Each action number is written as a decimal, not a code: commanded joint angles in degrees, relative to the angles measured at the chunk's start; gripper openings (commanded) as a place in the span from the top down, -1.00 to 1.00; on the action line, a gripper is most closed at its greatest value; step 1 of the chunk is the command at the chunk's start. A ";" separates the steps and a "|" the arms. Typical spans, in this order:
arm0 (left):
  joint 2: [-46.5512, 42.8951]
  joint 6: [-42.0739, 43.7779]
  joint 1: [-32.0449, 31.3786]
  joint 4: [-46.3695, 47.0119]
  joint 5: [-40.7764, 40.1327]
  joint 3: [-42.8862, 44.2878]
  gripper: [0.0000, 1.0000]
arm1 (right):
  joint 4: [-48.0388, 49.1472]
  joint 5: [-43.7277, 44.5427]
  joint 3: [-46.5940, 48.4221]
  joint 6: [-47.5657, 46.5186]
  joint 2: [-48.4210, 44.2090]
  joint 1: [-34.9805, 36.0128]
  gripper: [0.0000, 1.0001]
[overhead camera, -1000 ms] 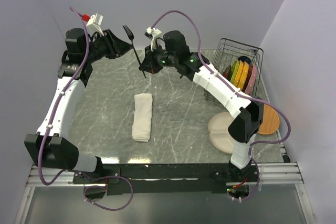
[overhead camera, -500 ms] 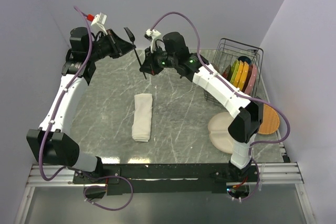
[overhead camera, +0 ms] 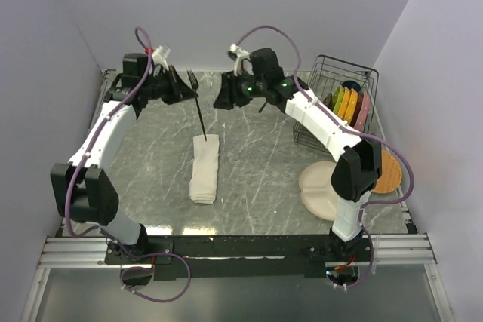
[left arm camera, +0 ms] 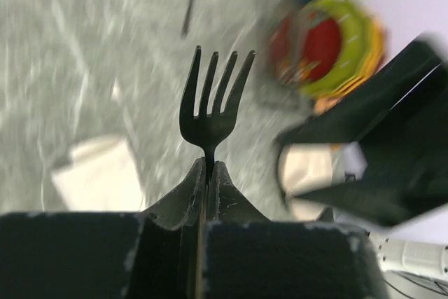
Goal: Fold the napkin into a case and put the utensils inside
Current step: Insert the fork into the folded napkin, then move the spoon to the center of the board.
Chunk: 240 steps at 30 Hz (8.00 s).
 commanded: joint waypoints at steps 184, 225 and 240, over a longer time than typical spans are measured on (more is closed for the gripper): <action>44.86 12.06 -4.35 -2.74 -2.02 40.46 0.09 | 0.31 36.33 25.39 10.37 21.94 -15.16 -0.43; 64.23 -0.72 -22.99 5.61 -1.31 43.02 0.68 | -18.75 25.08 20.20 2.30 6.59 -25.62 -0.65; 32.33 -5.28 -10.78 13.00 7.83 19.08 0.12 | -7.60 31.23 23.46 16.58 22.07 -18.94 -0.36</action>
